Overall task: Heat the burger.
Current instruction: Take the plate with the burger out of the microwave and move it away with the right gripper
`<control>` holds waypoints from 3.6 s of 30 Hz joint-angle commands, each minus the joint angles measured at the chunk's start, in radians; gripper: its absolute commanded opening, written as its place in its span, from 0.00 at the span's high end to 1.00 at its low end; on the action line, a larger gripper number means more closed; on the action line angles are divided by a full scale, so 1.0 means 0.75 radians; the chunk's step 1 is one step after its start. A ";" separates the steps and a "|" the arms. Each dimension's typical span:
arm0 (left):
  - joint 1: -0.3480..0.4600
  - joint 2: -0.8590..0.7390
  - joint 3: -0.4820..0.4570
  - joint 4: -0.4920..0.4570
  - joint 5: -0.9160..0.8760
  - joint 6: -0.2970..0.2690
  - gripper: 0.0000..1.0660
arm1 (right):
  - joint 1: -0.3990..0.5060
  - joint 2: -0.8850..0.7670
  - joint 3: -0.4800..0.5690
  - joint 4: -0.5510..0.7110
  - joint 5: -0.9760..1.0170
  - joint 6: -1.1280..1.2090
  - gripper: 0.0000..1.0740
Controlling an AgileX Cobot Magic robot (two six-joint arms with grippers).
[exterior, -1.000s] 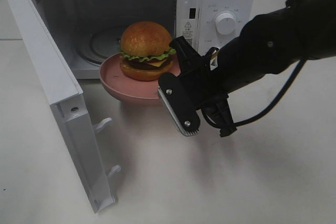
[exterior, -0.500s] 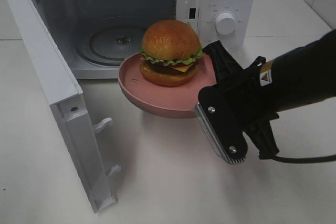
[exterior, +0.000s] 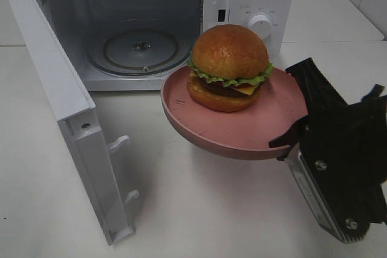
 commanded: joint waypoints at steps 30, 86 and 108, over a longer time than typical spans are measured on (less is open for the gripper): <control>0.005 -0.029 0.003 -0.005 -0.023 -0.011 0.05 | 0.000 -0.397 0.065 -1.063 0.471 1.375 1.00; 0.005 -0.029 0.003 -0.005 -0.023 -0.011 0.05 | -0.023 0.825 -0.047 -1.551 0.907 3.591 0.93; 0.005 -0.029 0.003 -0.005 -0.023 -0.011 0.05 | -0.115 1.200 -0.205 -1.657 0.797 3.753 0.80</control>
